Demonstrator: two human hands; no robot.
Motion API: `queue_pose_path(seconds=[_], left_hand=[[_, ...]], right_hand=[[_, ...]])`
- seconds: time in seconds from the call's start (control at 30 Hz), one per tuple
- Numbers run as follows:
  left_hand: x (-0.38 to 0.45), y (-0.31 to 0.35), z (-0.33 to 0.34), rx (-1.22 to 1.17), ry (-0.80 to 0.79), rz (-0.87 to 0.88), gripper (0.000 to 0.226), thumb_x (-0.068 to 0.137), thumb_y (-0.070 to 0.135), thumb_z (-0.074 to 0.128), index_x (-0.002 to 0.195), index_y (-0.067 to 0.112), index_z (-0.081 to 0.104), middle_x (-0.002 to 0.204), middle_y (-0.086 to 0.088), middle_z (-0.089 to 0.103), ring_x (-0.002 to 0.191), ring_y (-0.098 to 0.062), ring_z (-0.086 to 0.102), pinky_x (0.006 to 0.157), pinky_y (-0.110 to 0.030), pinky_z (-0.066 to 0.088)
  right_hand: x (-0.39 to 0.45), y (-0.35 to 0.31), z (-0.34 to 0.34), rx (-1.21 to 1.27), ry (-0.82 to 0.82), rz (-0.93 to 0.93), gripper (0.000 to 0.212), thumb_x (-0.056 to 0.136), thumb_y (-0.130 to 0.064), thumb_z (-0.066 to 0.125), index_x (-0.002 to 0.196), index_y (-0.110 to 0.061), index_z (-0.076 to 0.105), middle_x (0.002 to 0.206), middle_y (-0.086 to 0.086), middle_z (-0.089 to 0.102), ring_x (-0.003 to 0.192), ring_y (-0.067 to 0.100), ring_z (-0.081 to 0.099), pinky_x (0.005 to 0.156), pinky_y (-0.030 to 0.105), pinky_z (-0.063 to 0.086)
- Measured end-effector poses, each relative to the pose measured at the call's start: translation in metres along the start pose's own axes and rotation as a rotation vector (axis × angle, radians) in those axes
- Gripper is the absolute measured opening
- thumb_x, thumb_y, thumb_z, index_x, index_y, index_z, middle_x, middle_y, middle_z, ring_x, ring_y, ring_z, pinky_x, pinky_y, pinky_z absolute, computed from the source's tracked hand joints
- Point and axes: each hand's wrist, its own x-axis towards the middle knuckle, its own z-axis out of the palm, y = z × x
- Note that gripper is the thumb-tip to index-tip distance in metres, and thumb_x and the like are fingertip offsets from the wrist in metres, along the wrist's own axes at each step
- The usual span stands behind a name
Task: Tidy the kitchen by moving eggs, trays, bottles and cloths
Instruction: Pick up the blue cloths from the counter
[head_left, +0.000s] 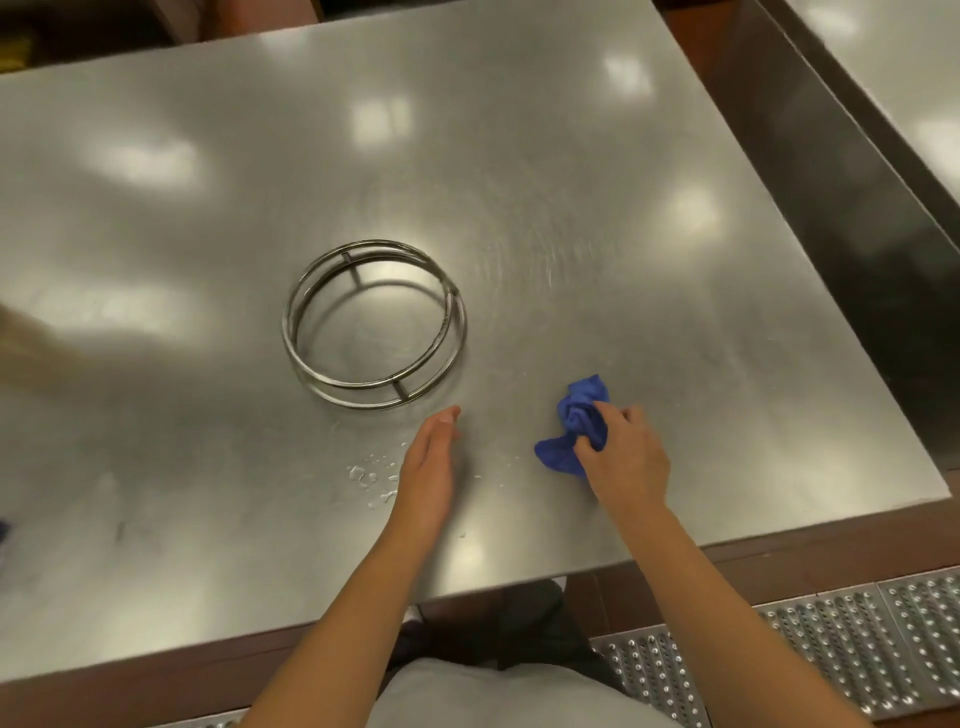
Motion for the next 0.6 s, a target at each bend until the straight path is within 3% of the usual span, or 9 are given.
queue_pose_path(seconds=[0.13, 0.23, 0.47, 0.6], left_hand=[[-0.01, -0.006, -0.048, -0.012, 0.035, 0.035, 0.037, 0.106, 0.041, 0.037, 0.134, 0.03, 0.06, 0.132, 0.016, 0.061, 0.127, -0.005, 0.054, 0.117, -0.043, 0.037], [-0.014, -0.013, -0.088, -0.018, 0.075, 0.053, 0.029, 0.107, 0.039, 0.037, 0.123, 0.038, 0.061, 0.124, 0.021, 0.062, 0.123, -0.001, 0.055, 0.116, -0.041, 0.038], [-0.024, -0.035, -0.18, -0.038, 0.143, 0.066, 0.038, 0.108, 0.04, 0.034, 0.135, 0.027, 0.058, 0.135, 0.013, 0.059, 0.13, -0.007, 0.051, 0.117, -0.043, 0.036], [-0.031, -0.042, -0.226, -0.035, 0.181, 0.062, 0.041, 0.108, 0.039, 0.034, 0.139, 0.023, 0.057, 0.14, 0.009, 0.057, 0.133, -0.009, 0.05, 0.118, -0.043, 0.034]], right_hand=[[-0.021, -0.038, 0.033, 0.004, -0.02, -0.057, 0.042, 0.087, -0.024, 0.068, 0.128, -0.019, 0.061, 0.097, 0.002, 0.047, 0.081, 0.019, 0.046, 0.068, 0.026, 0.033], [-0.037, -0.071, 0.056, 0.003, -0.042, -0.086, 0.042, 0.09, -0.026, 0.067, 0.131, -0.021, 0.059, 0.097, -0.002, 0.043, 0.082, 0.017, 0.046, 0.071, 0.025, 0.034], [-0.071, -0.149, 0.117, 0.027, -0.09, -0.169, 0.04, 0.09, -0.025, 0.066, 0.129, -0.019, 0.061, 0.104, 0.008, 0.053, 0.085, 0.018, 0.048, 0.074, 0.027, 0.037], [-0.096, -0.205, 0.156, 0.012, -0.165, -0.246, 0.046, 0.09, -0.028, 0.064, 0.135, -0.022, 0.058, 0.109, 0.01, 0.054, 0.092, 0.026, 0.056, 0.08, 0.035, 0.048]])
